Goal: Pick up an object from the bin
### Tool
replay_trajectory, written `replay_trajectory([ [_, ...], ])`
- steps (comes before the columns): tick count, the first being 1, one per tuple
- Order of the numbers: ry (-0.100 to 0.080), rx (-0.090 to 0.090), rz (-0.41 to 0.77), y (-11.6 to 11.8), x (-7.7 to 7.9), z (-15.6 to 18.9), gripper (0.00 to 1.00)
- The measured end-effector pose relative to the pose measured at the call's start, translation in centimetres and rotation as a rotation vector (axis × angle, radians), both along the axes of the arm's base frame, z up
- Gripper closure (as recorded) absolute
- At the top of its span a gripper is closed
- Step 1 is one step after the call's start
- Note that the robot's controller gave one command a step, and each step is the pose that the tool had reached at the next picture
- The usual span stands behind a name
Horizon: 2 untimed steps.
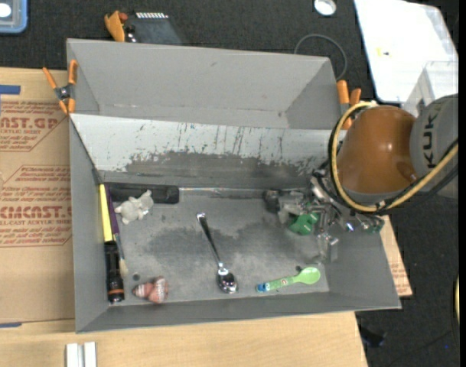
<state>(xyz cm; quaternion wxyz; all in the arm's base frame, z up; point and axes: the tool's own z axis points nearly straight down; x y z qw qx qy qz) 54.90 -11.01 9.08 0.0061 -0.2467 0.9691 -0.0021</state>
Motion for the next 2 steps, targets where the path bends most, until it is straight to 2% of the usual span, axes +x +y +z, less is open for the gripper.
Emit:
replay_trajectory([
  [1, 0.016, 0.013, 0.016, -3.28, 3.86, -2.06, 1.0],
  [2, 0.015, 0.013, 0.016, -3.28, 3.87, -2.01, 1.0],
])
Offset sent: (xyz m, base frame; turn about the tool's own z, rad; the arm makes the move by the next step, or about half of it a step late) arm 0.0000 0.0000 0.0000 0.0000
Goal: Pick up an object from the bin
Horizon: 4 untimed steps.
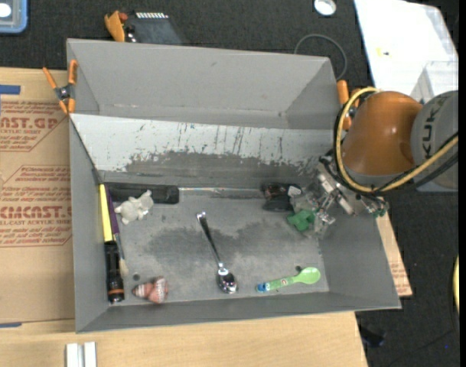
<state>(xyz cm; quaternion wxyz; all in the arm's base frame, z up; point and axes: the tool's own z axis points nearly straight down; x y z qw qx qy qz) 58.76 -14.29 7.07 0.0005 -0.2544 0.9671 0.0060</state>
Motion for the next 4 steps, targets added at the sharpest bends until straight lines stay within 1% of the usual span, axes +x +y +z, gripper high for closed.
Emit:
replay_trajectory([
  [2, -0.005, -0.001, -0.001, 0.1, 0.1, 2.3, 1.0],
  [4, -0.003, 0.0, -0.001, 0.2, 0.0, 6.6, 1.0],
])
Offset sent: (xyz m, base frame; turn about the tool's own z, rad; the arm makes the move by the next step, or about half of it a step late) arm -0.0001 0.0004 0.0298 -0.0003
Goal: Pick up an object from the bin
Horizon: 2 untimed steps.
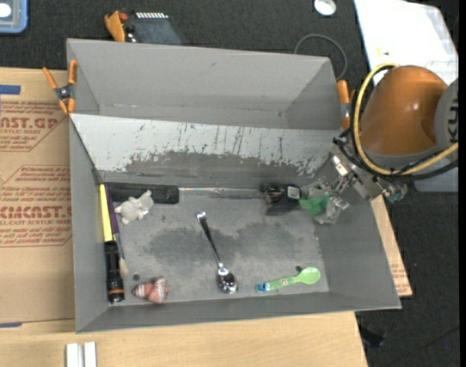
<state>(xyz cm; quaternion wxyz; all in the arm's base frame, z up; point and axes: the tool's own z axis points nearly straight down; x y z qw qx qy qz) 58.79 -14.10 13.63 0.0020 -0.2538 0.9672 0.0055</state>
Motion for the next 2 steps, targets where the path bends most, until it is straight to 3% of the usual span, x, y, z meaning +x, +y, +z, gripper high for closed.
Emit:
replay_trajectory([
  [2, -0.004, 0.0, -0.001, 0.1, 0.1, 3.4, 1.0],
])
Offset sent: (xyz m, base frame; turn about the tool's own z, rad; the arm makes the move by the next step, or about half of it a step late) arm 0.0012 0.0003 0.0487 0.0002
